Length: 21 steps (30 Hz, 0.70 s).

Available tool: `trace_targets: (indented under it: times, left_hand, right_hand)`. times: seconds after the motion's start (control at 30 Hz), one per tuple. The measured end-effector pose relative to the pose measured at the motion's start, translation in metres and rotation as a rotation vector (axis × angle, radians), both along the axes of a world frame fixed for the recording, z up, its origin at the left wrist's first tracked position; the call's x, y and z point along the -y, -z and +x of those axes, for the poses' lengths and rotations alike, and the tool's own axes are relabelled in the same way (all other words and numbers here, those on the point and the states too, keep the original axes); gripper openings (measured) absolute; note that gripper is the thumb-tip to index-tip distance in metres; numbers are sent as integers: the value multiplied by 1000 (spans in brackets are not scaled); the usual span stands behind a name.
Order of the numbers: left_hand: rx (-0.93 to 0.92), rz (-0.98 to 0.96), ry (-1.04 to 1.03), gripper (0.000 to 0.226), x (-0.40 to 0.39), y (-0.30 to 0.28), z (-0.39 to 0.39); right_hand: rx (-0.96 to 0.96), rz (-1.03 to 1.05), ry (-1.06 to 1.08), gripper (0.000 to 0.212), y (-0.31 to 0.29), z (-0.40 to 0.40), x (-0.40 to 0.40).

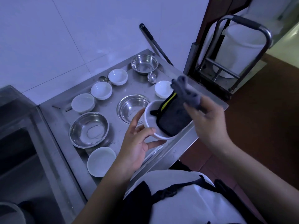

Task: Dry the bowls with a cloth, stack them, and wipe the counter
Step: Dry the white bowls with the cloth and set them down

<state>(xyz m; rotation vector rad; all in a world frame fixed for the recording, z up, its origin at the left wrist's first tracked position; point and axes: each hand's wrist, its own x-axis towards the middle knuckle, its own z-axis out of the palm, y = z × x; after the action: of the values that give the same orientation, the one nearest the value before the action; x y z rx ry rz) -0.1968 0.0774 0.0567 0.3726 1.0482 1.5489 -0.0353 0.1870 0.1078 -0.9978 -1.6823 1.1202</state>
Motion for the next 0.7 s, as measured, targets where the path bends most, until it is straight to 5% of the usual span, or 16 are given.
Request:
trace_targets:
  times: [0.07,0.17,0.3,0.47,0.6,0.7]
  left_hand:
    - [-44,0,-33,62,1,-2,0]
    - [-83,-25,-94,65,6,-4,0]
    - [-102,-39,-114,63,8,-3,0]
    - [-45,-17,-114,59,7,-1,-5]
    - [-49,-1,-141,62,4,-2,-2]
    - [-48,19,-158,65,4,-4,-1]
  right_hand:
    - [282,217,-165,44,13,7,4]
    - [443,247,-315,52,21,11,8]
    - [220,24,-230,33,19,5,9]
    - [-276,-573,72,17,8,0,3]
    - [-139,-670,155,15,20,1,-3]
    - [-79,-641,185,44,26,3,-5]
